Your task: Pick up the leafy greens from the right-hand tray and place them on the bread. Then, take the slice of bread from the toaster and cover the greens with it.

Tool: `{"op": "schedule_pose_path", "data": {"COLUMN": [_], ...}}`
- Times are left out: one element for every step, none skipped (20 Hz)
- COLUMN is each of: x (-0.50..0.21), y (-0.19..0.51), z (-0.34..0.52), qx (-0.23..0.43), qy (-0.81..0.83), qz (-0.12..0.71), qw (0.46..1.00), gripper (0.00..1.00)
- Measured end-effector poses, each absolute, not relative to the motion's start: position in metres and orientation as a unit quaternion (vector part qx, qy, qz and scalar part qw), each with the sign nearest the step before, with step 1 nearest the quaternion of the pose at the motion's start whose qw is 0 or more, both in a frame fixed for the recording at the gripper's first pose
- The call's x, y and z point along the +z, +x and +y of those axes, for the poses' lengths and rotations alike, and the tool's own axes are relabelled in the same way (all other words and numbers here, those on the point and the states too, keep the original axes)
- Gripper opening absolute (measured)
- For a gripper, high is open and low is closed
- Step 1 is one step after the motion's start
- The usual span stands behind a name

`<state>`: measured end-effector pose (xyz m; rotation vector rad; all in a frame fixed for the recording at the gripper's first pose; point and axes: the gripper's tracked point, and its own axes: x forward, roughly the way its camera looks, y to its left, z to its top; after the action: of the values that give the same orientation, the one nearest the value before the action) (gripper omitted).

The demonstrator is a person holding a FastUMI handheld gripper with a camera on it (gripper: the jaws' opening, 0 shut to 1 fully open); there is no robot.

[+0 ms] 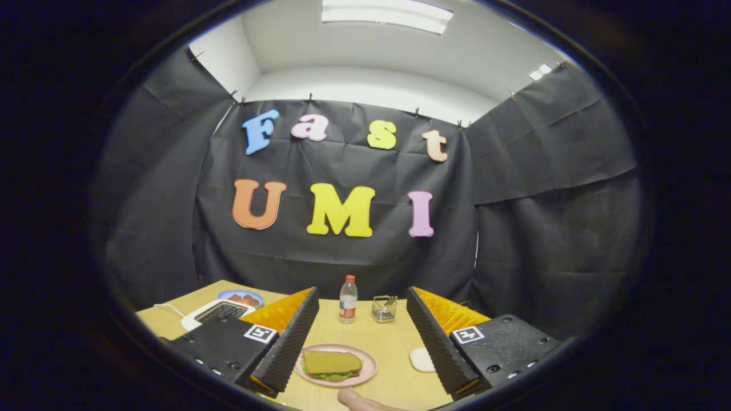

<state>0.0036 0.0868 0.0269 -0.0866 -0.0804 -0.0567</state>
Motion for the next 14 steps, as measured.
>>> {"op": "schedule_pose_path", "data": {"x": [0.025, 0.024, 0.023, 0.022, 0.021, 0.019, 0.019, 0.017, 0.016, 0.015, 0.014, 0.013, 0.01, 0.008], "y": [0.004, 0.002, 0.0, 0.001, 0.001, 0.0, -0.002, -0.003, -0.004, -0.004, -0.006, -0.008, -0.009, -0.009], "z": [0.087, 0.087, 0.087, 0.089, 0.089, 0.088, 0.089, 0.088, 0.087, 0.087, 0.086, 0.084, 0.083, 0.081], "qx": [-0.027, -0.026, -0.025, -0.021, -0.022, -0.021, -0.019, -0.017, -0.015, -0.015, -0.014, -0.014, -0.013, -0.013], "qy": [-0.045, -0.046, -0.048, -0.051, -0.054, -0.056, -0.058, -0.058, -0.058, -0.058, -0.059, -0.059, -0.06, -0.06], "qz": [-0.039, -0.036, -0.035, -0.034, -0.034, -0.034, -0.032, -0.029, -0.028, -0.028, -0.027, -0.027, -0.024, -0.02], "qw": [0.998, 0.998, 0.998, 0.998, 0.998, 0.998, 0.998, 0.998, 0.998, 0.998, 0.998, 0.998, 0.998, 0.998], "gripper": [0.95, 0.95, 0.95, 0.95, 0.95, 0.95, 0.95, 0.95, 0.95, 0.95, 0.95, 0.95, 0.95, 0.95]}}
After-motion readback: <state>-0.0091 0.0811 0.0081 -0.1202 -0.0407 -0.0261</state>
